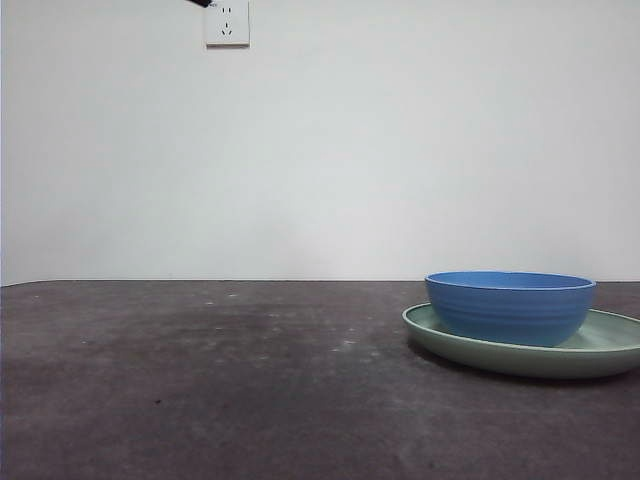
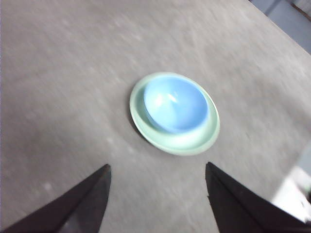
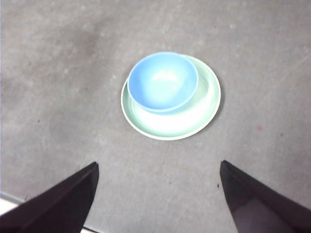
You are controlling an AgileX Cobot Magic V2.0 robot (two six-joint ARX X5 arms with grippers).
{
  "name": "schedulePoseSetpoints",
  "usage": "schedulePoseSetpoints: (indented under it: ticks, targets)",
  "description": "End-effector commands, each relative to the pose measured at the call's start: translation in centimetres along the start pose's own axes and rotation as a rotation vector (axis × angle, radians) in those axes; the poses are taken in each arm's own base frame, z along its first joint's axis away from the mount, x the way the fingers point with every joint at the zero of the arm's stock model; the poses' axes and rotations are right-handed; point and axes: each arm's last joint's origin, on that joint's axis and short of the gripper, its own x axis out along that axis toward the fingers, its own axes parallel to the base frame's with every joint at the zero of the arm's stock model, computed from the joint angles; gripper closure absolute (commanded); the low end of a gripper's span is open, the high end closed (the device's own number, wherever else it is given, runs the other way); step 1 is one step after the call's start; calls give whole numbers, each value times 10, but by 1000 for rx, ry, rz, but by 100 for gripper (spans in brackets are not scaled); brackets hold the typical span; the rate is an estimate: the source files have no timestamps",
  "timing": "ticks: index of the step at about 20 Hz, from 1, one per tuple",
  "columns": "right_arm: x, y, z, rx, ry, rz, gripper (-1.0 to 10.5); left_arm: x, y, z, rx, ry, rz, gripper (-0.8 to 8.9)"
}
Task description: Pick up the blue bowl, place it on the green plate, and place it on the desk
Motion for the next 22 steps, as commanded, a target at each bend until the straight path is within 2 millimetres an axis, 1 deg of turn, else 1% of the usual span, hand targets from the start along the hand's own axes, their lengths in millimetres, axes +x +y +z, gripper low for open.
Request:
schedulePoseSetpoints:
  ticks: [1,3,5,7,8,12,18,20,22]
  targets:
    - [-4,1,4,-5,-29,4,548,-1,-1,-17,47,-2,-57,501]
    - [-4,1,4,-4,-28,5,548,0,-1,-39,44,10,-140,501]
    - [-4,1,3,0,-24,5,548,1,-1,-58,38,36,-186,501]
    - [-4,1,2,2,-15,5,548,2,-2,-71,30,60,-219,501]
    - [-4,1,2,3,-12,5,548,1,-2,-75,28,67,-238,502]
    - [-4,1,2,7,-13,5,548,-2,-6,-76,33,68,-278,502]
    - [-4,1,2,17,-13,5,548,-2,-6,-76,34,69,-282,502]
    - [-4,1,2,54,-13,1,548,-2,-6,-76,33,69,-282,502]
    - [-1,-1,4,106,-15,-65,548,-2,-6,-76,33,69,-282,502]
